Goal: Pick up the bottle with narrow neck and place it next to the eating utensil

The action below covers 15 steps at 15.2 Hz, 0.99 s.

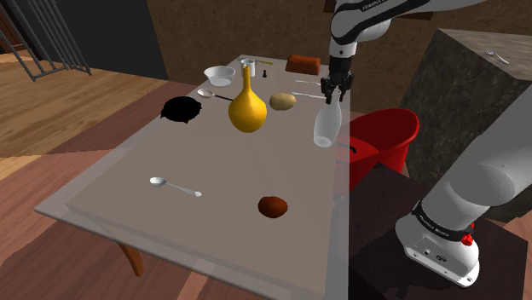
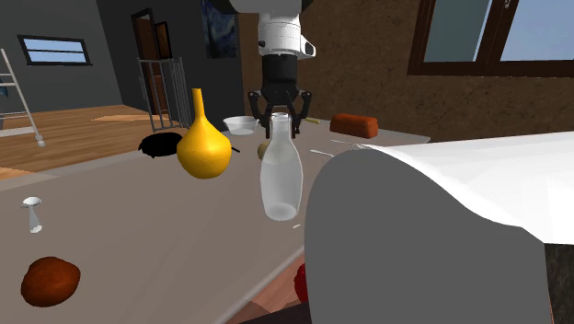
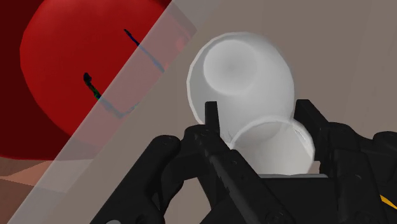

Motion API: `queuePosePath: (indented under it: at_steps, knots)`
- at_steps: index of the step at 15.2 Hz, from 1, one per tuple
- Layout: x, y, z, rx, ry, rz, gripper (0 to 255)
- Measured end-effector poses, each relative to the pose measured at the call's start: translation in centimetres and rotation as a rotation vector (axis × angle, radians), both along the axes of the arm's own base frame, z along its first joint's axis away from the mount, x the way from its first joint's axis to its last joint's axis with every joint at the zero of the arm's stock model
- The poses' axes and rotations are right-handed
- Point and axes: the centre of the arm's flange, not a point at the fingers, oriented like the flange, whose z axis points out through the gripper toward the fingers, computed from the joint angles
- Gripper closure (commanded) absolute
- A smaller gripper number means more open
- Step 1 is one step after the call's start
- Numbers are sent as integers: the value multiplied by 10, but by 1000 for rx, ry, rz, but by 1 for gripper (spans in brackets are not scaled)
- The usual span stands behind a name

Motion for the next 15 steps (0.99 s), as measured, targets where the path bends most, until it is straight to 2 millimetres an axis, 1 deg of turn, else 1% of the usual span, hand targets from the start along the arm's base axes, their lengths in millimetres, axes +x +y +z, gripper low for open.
queuePosePath:
  at_steps: [6, 15]
  knots:
    - [0, 0, 2, 0, 0, 0, 255]
    - [0, -1, 45, 0, 0, 0, 255]
